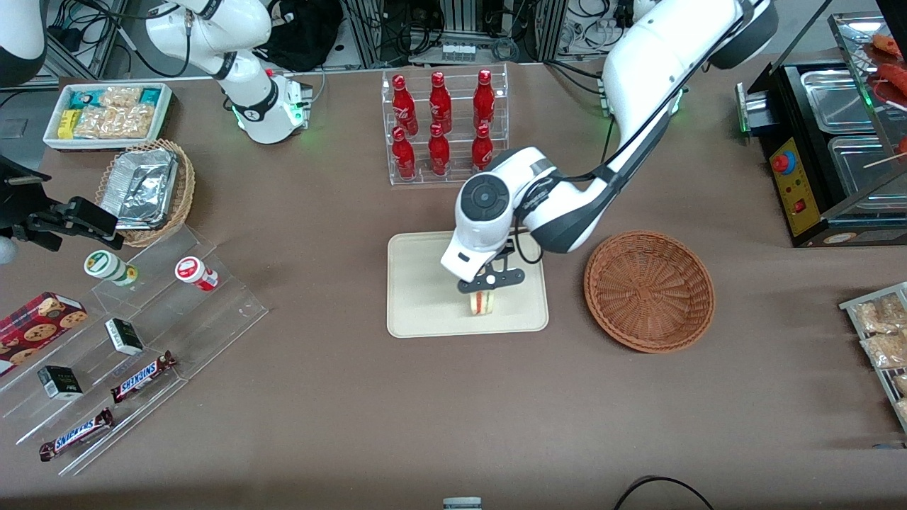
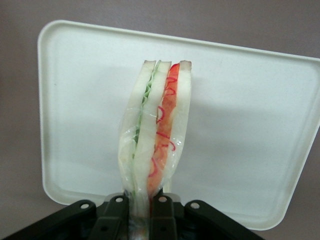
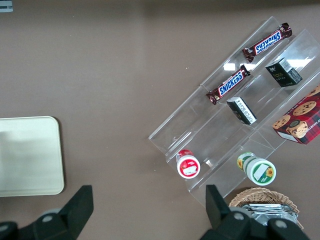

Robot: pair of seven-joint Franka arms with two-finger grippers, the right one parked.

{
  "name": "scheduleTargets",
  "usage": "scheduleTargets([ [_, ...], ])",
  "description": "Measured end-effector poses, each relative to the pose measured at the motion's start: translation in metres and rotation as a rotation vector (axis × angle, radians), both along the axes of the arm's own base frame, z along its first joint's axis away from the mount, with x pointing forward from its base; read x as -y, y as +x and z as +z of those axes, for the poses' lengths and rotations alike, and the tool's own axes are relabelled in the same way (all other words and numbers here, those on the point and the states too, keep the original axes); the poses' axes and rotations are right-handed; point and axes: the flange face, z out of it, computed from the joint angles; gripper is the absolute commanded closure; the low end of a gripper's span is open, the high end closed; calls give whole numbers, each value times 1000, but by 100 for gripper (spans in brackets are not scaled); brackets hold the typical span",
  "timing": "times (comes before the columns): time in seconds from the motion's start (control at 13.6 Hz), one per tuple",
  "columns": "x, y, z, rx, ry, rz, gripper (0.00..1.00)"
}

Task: Place sandwich from basket to tray
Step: 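Carry the sandwich with the left gripper over the cream tray and lower, then open the left gripper to release the sandwich upright on the tray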

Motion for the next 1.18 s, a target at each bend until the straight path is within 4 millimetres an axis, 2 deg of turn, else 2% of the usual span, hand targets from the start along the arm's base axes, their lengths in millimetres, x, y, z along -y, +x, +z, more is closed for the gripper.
scheduleTargets([
  [0.29, 16, 1, -23, -34, 6, 69, 90],
  [0.66, 27, -9, -40, -42, 30, 51, 86],
  [0.74, 29, -12, -45, -43, 37, 46, 77],
  [0.81, 30, -14, -49, -44, 45, 41, 54],
  [0.88, 31, -16, -53, -44, 52, 39, 11],
  [0.96, 32, -17, -56, -46, 55, 38, 0],
  [1.18, 33, -12, -49, -33, 45, 44, 0],
])
